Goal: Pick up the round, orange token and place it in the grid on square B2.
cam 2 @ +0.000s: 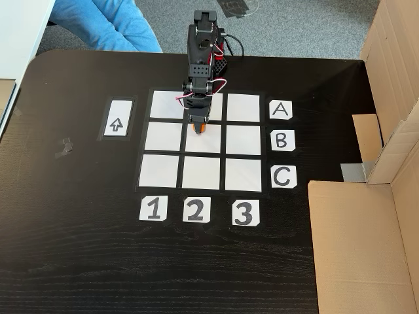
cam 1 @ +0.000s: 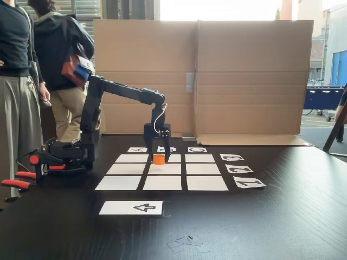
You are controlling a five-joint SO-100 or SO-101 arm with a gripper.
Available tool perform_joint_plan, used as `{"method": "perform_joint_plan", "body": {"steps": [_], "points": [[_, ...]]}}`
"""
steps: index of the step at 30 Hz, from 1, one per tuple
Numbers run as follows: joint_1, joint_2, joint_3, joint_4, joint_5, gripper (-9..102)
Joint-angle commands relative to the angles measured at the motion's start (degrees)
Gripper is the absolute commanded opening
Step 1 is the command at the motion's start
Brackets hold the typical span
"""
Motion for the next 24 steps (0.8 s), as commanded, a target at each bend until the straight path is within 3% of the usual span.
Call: {"method": "perform_joint_plan", "body": {"steps": [1,13,17,20,24], "points": [[0.0,-0.5,-2.4,-1.3,0.5,-1],[-0.4,-3.1,-4.9,-2.2,1.0,-1],[-0.4,-2.5,-3.4,-2.2,1.0,12],[-0.4,-1.5,-1.7,-2.5,1.1,30],[-0.4,0.3,0.9,-2.5,1.3,39]]}}
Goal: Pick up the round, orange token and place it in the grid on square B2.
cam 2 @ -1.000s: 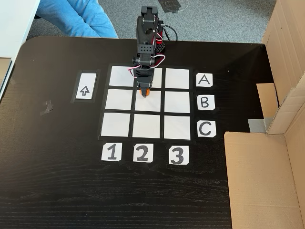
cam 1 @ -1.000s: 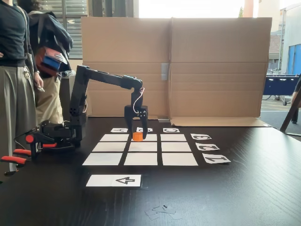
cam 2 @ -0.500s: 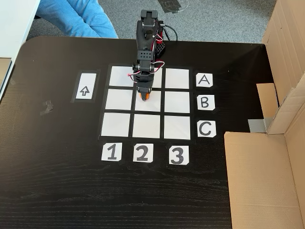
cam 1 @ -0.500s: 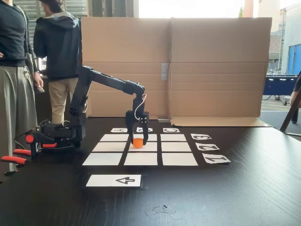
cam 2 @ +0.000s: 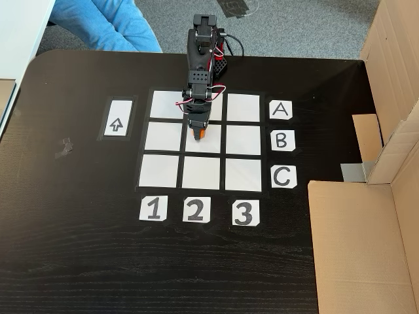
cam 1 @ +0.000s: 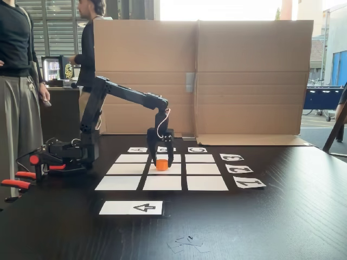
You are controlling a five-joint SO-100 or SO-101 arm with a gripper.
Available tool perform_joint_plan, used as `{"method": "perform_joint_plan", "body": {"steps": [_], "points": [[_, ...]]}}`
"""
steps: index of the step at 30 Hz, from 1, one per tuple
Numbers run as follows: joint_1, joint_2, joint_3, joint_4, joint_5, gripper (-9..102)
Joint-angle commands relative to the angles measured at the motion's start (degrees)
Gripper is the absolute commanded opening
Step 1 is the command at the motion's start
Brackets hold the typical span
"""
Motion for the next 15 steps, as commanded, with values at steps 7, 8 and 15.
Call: {"method": "perform_joint_plan", "body": {"steps": [7,8,15], "points": [[0.6,12.2,11.4,-3.2,1.6,57],[1.1,14.4,14.1,-5.0,1.6,59],[9.1,35.0,35.7,-19.7,-2.5,69]]}}
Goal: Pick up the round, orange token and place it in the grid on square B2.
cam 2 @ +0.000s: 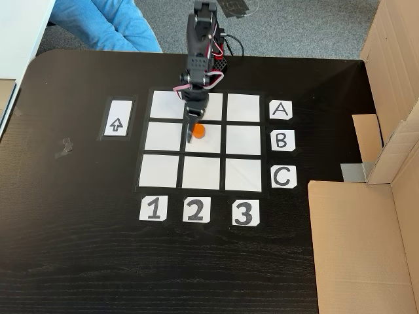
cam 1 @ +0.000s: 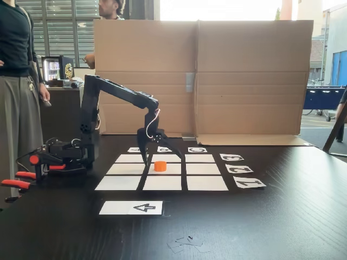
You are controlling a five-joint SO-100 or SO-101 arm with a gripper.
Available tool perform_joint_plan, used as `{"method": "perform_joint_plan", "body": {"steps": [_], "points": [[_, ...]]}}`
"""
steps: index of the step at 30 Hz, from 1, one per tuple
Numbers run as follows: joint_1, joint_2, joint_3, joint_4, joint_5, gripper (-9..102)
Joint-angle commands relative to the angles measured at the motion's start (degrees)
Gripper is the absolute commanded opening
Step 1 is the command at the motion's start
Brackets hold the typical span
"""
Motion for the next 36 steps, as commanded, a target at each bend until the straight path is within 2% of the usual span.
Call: {"method": "perform_joint_plan", "body": {"steps": [1,5,8,10,11,16,17,29,36], "points": [[5.1,13.8,10.5,-7.7,-3.2,69],[15.0,30.1,21.5,-14.5,-7.8,69],[21.2,40.5,26.2,-15.0,-10.8,69],[25.7,47.6,29.8,-16.3,-12.1,64],[28.1,51.0,31.6,-17.6,-12.5,57],[41.0,62.8,36.9,-20.0,-12.0,5],[43.3,65.2,38.3,-20.0,-11.6,-1],[80.3,95.2,55.5,-16.4,-10.4,-1],[89.4,98.3,55.9,-13.7,-6.6,-1]]}}
